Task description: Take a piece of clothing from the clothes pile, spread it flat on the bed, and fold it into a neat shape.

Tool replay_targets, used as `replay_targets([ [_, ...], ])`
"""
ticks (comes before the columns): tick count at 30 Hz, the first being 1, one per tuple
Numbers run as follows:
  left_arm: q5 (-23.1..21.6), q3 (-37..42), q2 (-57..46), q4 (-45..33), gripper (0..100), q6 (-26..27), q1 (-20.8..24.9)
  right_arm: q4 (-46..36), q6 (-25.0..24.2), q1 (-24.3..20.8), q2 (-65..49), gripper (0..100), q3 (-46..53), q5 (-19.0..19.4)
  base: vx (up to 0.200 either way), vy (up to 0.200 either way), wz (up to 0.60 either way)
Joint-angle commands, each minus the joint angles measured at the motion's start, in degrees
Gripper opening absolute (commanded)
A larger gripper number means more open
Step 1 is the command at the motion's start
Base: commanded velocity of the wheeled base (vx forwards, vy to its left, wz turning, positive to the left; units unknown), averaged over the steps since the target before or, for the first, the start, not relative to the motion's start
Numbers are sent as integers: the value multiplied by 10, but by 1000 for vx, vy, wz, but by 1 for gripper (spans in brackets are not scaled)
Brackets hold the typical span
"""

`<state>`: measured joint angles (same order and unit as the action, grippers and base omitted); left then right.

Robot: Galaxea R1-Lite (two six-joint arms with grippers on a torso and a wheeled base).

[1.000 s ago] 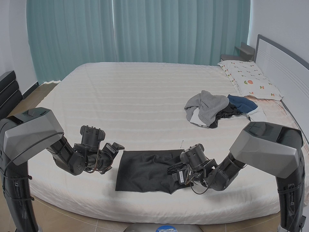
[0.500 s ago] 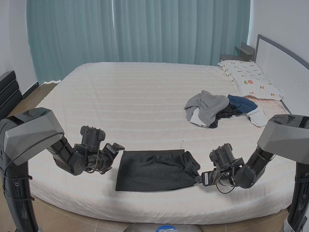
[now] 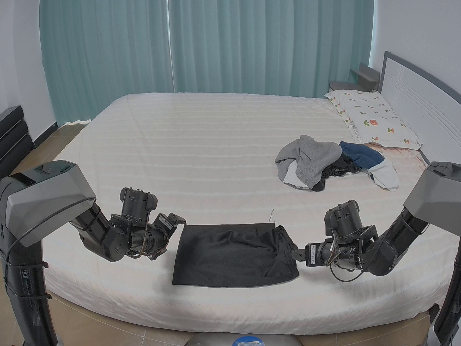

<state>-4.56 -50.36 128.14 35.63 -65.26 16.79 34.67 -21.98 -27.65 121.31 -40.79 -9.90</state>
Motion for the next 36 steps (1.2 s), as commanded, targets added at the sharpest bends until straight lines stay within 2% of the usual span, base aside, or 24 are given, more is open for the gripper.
replay_targets([
  [1, 0, 0, 1, 1, 100, 0, 0, 7, -14, -3, 20, 100, -15, 25, 0, 0, 0],
  [7, 0, 0, 1, 1, 100, -2, -1, 15, -36, -10, 78, 100, -62, 43, 0, 0, 0],
  [8, 0, -1, 1, 1, 100, -2, -1, 15, -43, -10, 92, 100, -69, 61, 0, 0, 0],
  [9, 0, -1, 1, 1, 100, -2, -1, 15, -43, -10, 92, 100, -69, 61, 0, 0, 0],
  [10, -1, -1, 1, 1, 100, -2, -1, 15, -45, -9, 97, 100, -68, 90, 0, 0, 0],
  [11, 0, -1, 1, 1, 100, -1, -1, 15, -45, -7, 98, 100, -65, 103, 0, 0, 0],
  [14, 0, -1, 1, 1, 100, -1, -1, 14, -47, -4, 97, 100, -61, 113, 0, 0, 0],
  [15, -1, -1, 1, 1, 100, -1, -1, 12, -47, -2, 96, 0, -61, 113, 0, 0, 0],
  [28, 0, -1, 1, 1, 100, 0, -1, 3, -46, 12, 81, 0, -27, 114, 0, 0, 0],
  [35, 0, -1, 1, 1, 100, -1, -1, -30, -27, 16, 75, 0, -14, 111, 0, 0, 0],
  [36, 0, -1, 1, 1, 100, -1, -1, -32, -26, 19, 74, 100, -15, 112, 0, 0, 0],
])
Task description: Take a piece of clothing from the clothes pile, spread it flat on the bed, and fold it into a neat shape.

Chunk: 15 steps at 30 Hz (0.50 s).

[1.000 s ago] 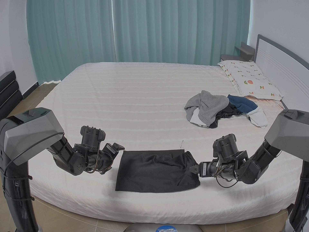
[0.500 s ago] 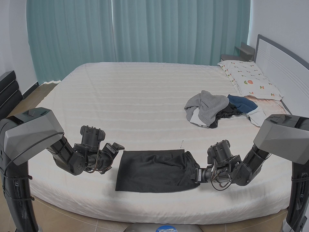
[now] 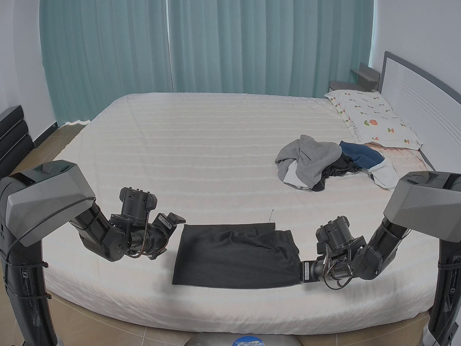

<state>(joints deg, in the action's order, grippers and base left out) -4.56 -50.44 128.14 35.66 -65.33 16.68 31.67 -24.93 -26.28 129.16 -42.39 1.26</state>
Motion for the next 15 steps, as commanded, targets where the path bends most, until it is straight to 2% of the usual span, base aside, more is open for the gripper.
replay_targets([
  [1, 0, 0, 1, 0, 100, 0, 0, -2, 3, 6, -5, 100, 1, 1, 0, 0, 0],
  [7, 0, 0, 1, 0, 100, -1, 0, 7, -3, 14, -15, 100, -11, 0, 0, 0, 0],
  [9, 1, 0, 1, 0, 100, -1, 0, 10, -11, 34, -28, 100, -48, 4, 0, 0, 0],
  [15, 0, 0, 1, 0, 100, -1, 0, 7, -78, 46, 47, 100, -152, 5, 0, 0, 0],
])
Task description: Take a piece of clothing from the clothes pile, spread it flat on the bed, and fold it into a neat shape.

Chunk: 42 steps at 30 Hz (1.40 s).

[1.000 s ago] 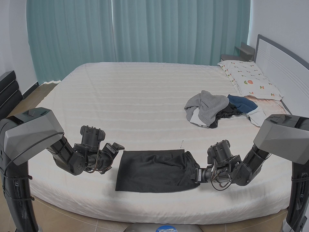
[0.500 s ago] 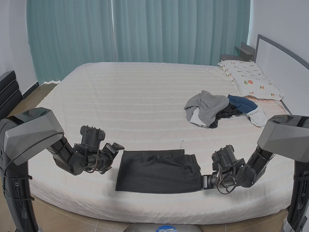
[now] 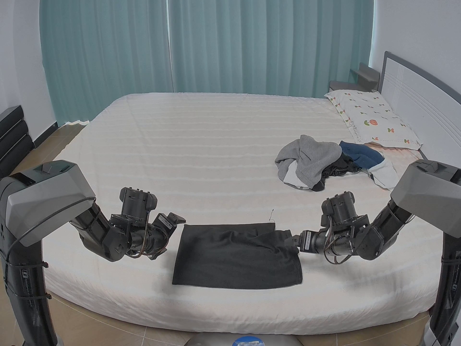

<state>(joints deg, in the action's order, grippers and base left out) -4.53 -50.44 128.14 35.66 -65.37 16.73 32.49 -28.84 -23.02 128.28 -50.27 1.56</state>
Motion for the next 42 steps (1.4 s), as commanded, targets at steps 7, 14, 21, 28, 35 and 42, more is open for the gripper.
replay_targets([
  [7, 0, 0, 1, 0, 100, -1, 0, -5, -106, 15, 103, 100, -142, 71, 0, 0, 0],
  [14, 0, -1, 0, -1, 100, -3, 0, -3, -111, 22, 123, 100, -166, 80, 0, 0, 0],
  [21, 0, -2, 0, 0, 100, -4, 0, -3, -115, 28, 146, 0, -195, 81, 0, 0, 0],
  [28, 1, -11, 9, 0, 100, 0, 1, 2, -137, 30, 146, 0, -197, 83, 0, 0, 0],
  [35, 2, -44, 23, -4, 100, 5, -8, 12, -178, 57, 133, 0, -197, 82, 0, 0, 0],
  [42, 23, -55, 28, -7, 100, 33, -8, 13, -184, 81, 133, 0, -192, 83, 0, 0, 0],
])
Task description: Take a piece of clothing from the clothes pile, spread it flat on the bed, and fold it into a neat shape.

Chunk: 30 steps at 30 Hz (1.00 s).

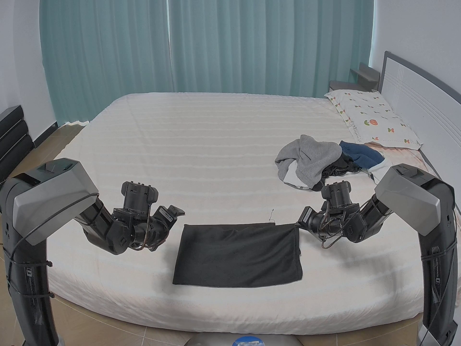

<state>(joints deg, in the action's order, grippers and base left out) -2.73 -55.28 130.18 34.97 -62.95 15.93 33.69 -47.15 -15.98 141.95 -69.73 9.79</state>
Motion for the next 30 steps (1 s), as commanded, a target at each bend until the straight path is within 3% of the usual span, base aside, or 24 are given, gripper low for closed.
replay_targets([
  [1, 5, -11, 15, 0, 100, 31, -1, 1, 0, 10, 0, 0, 2, 1, 0, 0, 0],
  [2, 5, -11, 15, 0, 100, 31, -1, 1, 0, 10, 0, 0, 2, 1, 0, 0, 0],
  [4, 13, -47, 60, 1, 100, 99, -1, 10, 0, 3, 1, 0, 3, 0, 0, 0, 0],
  [7, 36, -91, 90, -2, 100, 134, -2, 32, -1, 0, 2, 0, 8, -4, 0, 0, 0],
  [15, 28, -163, 124, -53, 100, 156, 12, 45, 0, -2, 5, 0, 18, -3, 0, 0, 0],
  [23, 28, -204, 151, -55, 100, 162, 16, 45, 0, -2, 6, 0, 15, -2, 0, 0, 0],
  [24, 28, -208, 155, -55, 0, 162, 16, 45, 0, -3, 6, 0, 15, -3, 0, 0, 0],
  [30, 32, -228, 173, -65, 0, 165, 18, 45, 0, -5, 6, 0, 15, -4, 0, 0, 0],
])
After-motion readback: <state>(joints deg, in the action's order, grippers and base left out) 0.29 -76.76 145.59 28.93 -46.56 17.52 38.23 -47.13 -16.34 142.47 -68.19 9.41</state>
